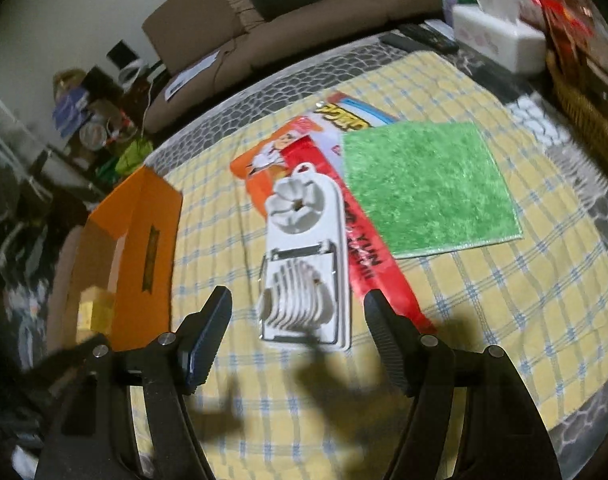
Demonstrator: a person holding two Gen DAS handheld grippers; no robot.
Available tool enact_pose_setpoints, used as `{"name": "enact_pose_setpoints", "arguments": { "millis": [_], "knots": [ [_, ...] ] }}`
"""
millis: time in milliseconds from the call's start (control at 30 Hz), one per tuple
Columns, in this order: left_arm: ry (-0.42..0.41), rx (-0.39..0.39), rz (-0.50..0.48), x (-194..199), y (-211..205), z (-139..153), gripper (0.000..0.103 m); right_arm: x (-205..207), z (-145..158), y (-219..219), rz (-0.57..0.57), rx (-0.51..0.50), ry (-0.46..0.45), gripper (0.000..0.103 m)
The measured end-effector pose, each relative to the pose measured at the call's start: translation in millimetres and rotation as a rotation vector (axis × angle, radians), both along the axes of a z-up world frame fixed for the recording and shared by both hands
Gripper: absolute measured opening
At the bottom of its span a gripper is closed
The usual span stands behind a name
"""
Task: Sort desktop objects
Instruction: 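Move the right tool to the white egg slicer and grasp its base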
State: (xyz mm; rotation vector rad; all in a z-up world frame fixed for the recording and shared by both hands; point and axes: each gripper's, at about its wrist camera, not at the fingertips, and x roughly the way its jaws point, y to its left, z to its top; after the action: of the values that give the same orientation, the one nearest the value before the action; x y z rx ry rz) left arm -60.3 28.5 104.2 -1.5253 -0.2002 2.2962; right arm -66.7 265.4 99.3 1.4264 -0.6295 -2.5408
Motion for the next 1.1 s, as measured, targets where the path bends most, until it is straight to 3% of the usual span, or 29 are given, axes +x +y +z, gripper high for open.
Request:
{"name": "enact_pose_setpoints", "arguments": {
  "millis": [233,433,567,767,933,1033,1100],
  "knots": [
    [-0.012,-0.007,-0.07,-13.3,37.6,-34.3,0.103,-24.8,-24.9,17.1,0.007,-0.105,0.001,0.07],
    [-0.021,0.012,-0.096,-39.2,53.2,-56.7,0.103,-47.4,-48.7,21.6,0.045,-0.187,-0.045,0.057],
    [-0.024,0.031,-0.114,-52.5,58.1,-68.5,0.103,-60.5,-55.8,23.4,0.069,-0.246,-0.058,0.056],
    [-0.058,0.059,-0.126,-63.5,61.6,-86.7,0.103,-65.0,-67.6,15.1,0.099,-0.232,-0.114,0.055],
    [-0.033,0.055,-0.153,-64.6,67.0,-86.7,0.103,-65.4,-73.4,13.6,0.108,-0.291,-0.131,0.056],
    [-0.038,0.091,-0.171,-65.2,68.4,-86.0,0.103,-63.7,-81.2,10.8,0.121,-0.342,-0.168,0.056],
    [-0.047,0.111,-0.178,-64.3,67.8,-86.8,0.103,-62.3,-85.4,8.1,0.128,-0.325,-0.192,0.055]
  ]
}}
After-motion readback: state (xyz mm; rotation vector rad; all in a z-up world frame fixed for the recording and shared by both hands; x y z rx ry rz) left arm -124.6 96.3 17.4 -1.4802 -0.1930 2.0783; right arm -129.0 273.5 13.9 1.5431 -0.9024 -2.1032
